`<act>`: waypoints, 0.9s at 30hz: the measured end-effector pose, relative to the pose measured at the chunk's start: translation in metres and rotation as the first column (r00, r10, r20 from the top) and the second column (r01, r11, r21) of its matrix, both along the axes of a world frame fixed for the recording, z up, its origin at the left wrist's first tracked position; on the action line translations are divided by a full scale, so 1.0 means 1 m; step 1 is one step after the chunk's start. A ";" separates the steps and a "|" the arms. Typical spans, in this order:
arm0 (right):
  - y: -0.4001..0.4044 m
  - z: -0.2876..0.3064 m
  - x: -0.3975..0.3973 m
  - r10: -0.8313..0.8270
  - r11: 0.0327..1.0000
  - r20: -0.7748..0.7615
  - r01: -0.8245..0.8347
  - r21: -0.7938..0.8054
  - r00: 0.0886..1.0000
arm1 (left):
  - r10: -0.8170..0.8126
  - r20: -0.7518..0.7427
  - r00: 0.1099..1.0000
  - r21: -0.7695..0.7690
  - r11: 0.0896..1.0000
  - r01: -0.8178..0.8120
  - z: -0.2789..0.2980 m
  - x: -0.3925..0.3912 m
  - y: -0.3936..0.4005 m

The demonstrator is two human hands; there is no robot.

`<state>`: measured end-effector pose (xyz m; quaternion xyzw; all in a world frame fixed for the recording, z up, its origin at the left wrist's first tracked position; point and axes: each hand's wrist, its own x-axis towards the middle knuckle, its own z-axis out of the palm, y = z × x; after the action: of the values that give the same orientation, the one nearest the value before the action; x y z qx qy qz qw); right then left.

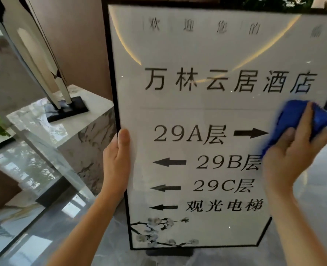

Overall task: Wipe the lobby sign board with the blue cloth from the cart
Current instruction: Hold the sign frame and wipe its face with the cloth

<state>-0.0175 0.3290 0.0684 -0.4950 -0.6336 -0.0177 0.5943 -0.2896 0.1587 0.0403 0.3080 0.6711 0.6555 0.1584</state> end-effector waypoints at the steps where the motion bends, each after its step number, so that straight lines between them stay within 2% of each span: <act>1: -0.010 -0.007 -0.011 0.006 1.000 -0.004 -0.006 -0.002 1.000 | -0.010 -0.001 1.000 0.019 1.000 0.010 -0.001 -0.001 0.000; 8: -0.098 -0.053 -0.115 0.086 0.991 0.082 -0.093 0.091 0.993 | -0.104 -0.014 0.994 0.097 0.990 0.105 0.001 -0.005 -0.001; 14: -0.165 -0.120 -0.175 0.233 0.961 0.322 -0.268 0.068 0.918 | -0.169 0.056 0.984 0.154 0.975 0.159 -0.001 -0.008 0.002; 18: -0.183 -0.156 -0.174 0.254 0.948 0.417 -0.310 0.070 0.873 | -0.188 0.064 0.980 0.152 0.972 0.177 -0.003 -0.010 0.002; 23: -0.176 -0.156 -0.152 0.302 0.927 0.515 -0.374 0.039 0.802 | -0.196 0.062 0.979 0.160 0.970 0.184 0.000 -0.011 0.002; 27: -0.151 -0.131 -0.117 0.217 0.957 0.494 -0.283 0.063 0.842 | -0.195 0.058 0.979 0.187 0.965 0.181 0.001 -0.009 0.004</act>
<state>-0.1345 0.1785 -0.0631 -0.3472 -0.8180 -0.1047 0.4466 -0.2984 0.1630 0.0415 0.3583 0.5700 0.7069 0.2167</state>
